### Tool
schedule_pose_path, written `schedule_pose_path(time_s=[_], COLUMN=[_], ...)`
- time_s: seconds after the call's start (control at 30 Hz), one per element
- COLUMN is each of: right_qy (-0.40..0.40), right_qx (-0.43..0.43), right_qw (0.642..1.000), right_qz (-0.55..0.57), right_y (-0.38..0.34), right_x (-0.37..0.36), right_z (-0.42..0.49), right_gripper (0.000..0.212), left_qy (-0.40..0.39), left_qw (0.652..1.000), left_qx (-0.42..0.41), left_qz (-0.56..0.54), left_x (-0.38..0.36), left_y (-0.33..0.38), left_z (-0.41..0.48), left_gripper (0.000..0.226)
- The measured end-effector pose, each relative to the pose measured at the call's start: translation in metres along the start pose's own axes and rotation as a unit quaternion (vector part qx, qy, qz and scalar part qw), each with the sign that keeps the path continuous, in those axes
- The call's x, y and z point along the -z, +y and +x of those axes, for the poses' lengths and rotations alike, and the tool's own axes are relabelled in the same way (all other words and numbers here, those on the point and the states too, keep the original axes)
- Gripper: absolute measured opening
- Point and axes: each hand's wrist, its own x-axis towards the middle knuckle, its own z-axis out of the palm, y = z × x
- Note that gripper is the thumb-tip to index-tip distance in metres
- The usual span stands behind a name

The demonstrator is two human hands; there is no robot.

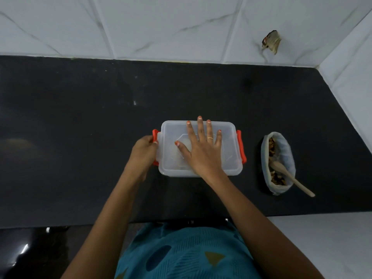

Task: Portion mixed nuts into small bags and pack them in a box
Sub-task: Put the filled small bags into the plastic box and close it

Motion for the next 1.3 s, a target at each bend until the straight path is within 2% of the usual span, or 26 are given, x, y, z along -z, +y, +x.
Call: schedule_pose_path(time_s=[0.13,0.3,0.43,0.57,0.63,0.7,0.73,0.8,0.87,0.93,1.0,1.3], right_qy=[0.0,0.003,-0.001,-0.018,-0.017,0.049,0.1,0.168,0.151,0.103,0.076,0.076], right_qx=[-0.003,0.0,-0.003,0.003,0.014,-0.008,-0.022,-0.058,-0.1,-0.124,-0.13,-0.135], right_qw=[1.0,1.0,1.0,1.0,0.993,0.961,0.953,0.958,0.948,0.912,0.884,0.86], right_qz=[-0.001,-0.003,0.003,0.014,0.116,0.27,0.287,0.225,0.261,0.376,0.444,0.487], right_y=[0.0,-0.001,0.0,0.0,0.01,0.027,0.038,0.061,0.077,0.081,0.08,0.081], right_x=[-0.002,-0.001,-0.003,0.002,0.012,0.023,0.025,0.024,0.016,0.012,0.01,0.031], right_z=[0.0,0.0,0.0,0.002,0.001,-0.007,-0.013,-0.023,-0.029,-0.033,-0.035,0.0], right_gripper=[0.071,0.07,0.07,0.07,0.061,0.046,0.041,0.043,0.053,0.06,0.063,0.059], left_qy=[0.043,0.083,0.113,0.102,0.082,0.049,0.032,0.01,0.003,-0.002,-0.004,0.008], left_qw=[0.987,0.974,0.949,0.948,0.957,0.973,0.979,0.986,0.991,0.994,0.994,0.994], left_qx=[-0.035,-0.078,-0.131,-0.119,-0.112,-0.101,-0.097,-0.094,-0.087,-0.078,-0.078,-0.084], left_qz=[0.154,0.196,0.265,0.275,0.253,0.201,0.177,0.137,0.101,0.076,0.07,0.075], left_x=[-0.012,-0.018,-0.027,-0.027,-0.026,-0.025,-0.024,-0.022,-0.022,-0.022,-0.023,-0.02], left_y=[0.002,-0.003,-0.006,-0.009,-0.012,-0.013,-0.015,-0.017,-0.019,-0.019,-0.017,0.014], left_z=[-0.006,-0.009,-0.01,-0.008,-0.008,-0.01,-0.011,-0.012,-0.014,-0.015,-0.015,0.017], left_gripper=[0.042,0.038,0.04,0.042,0.045,0.052,0.055,0.06,0.062,0.061,0.06,0.059])
